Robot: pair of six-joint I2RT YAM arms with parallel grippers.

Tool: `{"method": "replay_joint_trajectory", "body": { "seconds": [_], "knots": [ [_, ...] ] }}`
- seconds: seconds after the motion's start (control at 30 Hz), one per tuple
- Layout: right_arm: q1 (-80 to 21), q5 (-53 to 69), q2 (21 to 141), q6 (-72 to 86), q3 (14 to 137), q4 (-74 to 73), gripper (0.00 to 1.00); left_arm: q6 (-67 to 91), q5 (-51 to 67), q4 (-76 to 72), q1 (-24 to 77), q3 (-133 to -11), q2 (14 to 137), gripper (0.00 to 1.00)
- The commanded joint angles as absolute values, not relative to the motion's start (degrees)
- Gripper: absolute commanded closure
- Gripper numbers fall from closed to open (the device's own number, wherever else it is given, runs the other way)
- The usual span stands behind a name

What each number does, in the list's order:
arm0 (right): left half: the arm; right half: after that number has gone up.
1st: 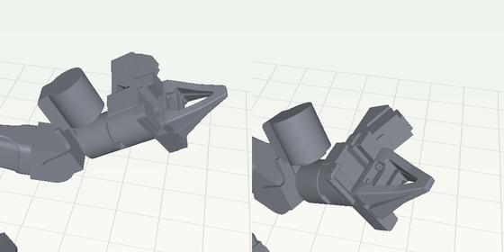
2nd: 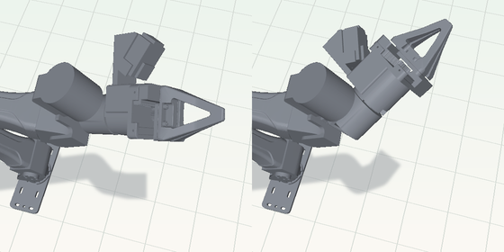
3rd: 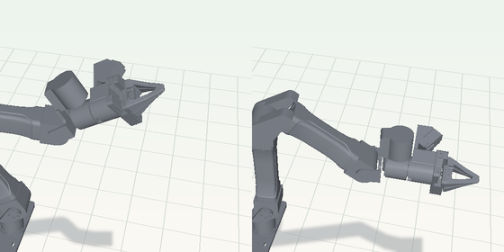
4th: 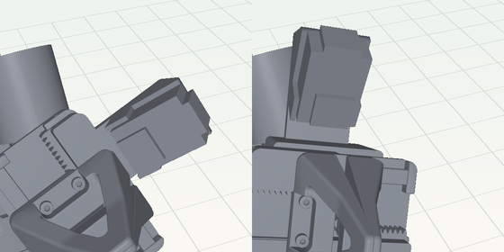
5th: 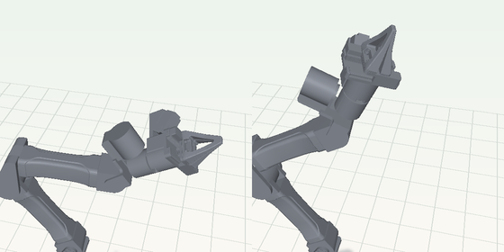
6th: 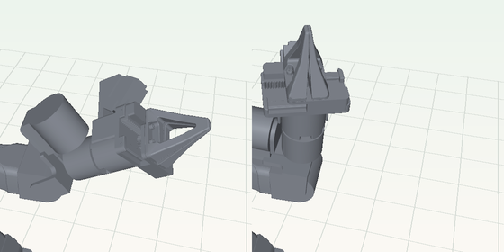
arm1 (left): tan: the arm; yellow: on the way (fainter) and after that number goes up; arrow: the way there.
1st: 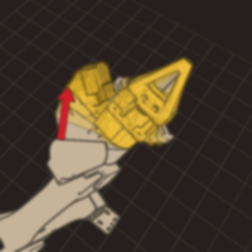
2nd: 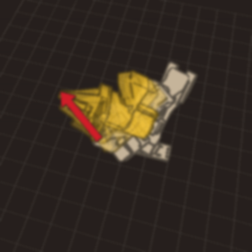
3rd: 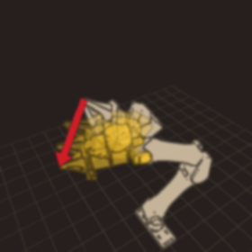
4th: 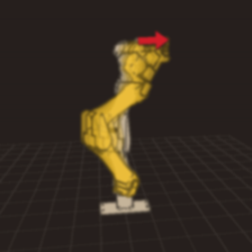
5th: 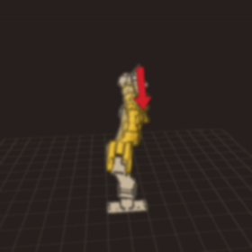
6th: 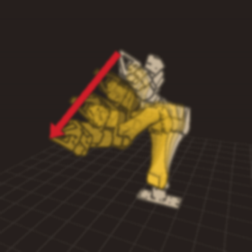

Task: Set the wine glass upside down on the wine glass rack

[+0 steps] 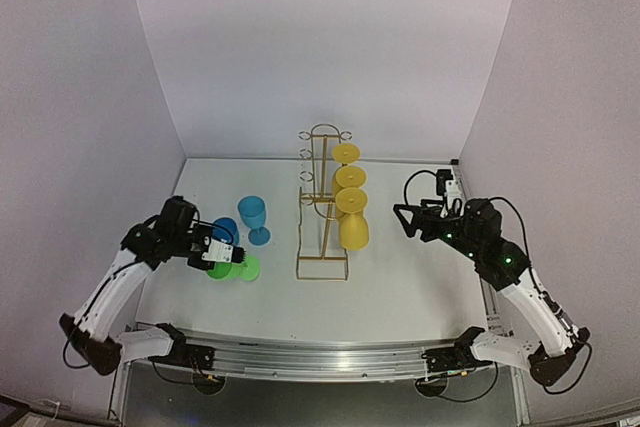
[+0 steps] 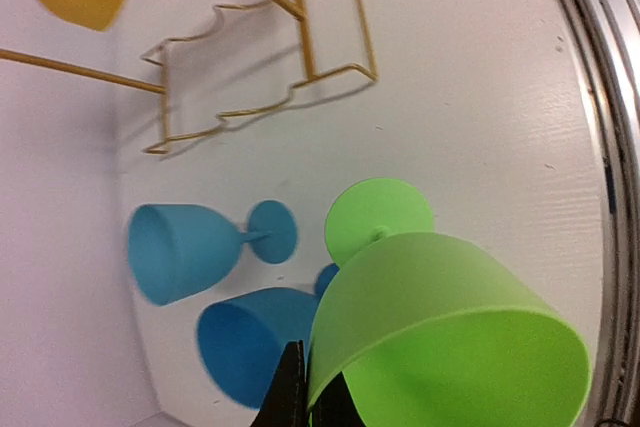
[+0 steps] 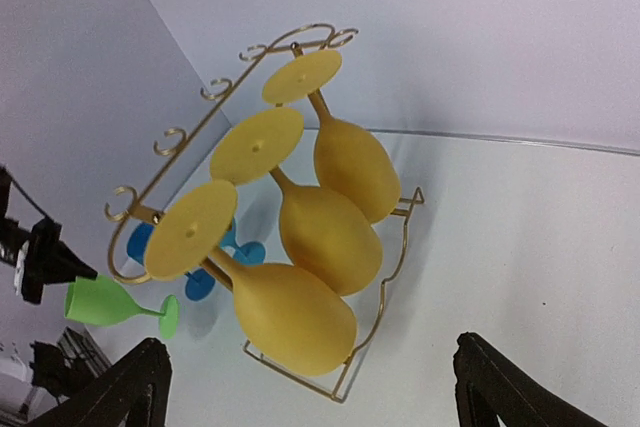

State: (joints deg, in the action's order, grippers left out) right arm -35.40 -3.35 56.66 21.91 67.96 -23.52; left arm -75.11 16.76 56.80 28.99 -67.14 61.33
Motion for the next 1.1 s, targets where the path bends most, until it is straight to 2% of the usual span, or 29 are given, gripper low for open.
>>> {"method": "replay_joint_trajectory", "body": {
  "seconds": [0.0, 0.17, 0.3, 0.47, 0.67, 0.83, 0.97, 1.07],
  "knots": [
    [-35.4, -5.5, 59.8, 32.7, 76.6, -28.8, 0.07, -70.6, 15.5, 40.8, 29.3, -58.7, 43.5, 1.00],
    [-35.4, -2.1, 65.8, 37.9, 84.1, -29.6, 0.07, -70.5, 13.4, 18.3, 29.3, -49.4, 28.5, 1.00],
    [-37.1, -1.1, 70.4, 41.0, 89.8, -29.8, 0.06, -74.7, 11.0, -1.0, 29.3, -43.4, 25.0, 1.00],
    [-48.9, -12.3, 75.9, 37.7, 97.4, -29.2, 0.07, -78.5, 8.6, -27.3, 29.3, -39.9, 31.3, 1.00],
    [-56.8, -10.6, 87.1, 37.0, 104.4, -19.8, 0.08, -82.4, 12.6, -50.8, 29.3, -38.8, 42.1, 1.00],
    [-62.6, -7.7, 98.7, 31.7, 116.0, -12.4, 0.08, -85.5, 18.4, -61.2, 29.7, -36.6, 46.3, 1.00],
    [-63.8, -6.6, 108.2, 32.4, 125.3, -9.3, 0.13, -89.7, 21.5, -69.7, 31.6, -34.9, 50.2, 1.00],
    [-64.1, -5.8, 112.6, 33.7, 128.0, -4.8, 0.15, -91.4, 21.3, -71.5, 33.8, -34.4, 51.6, 1.00]
  ]
}}
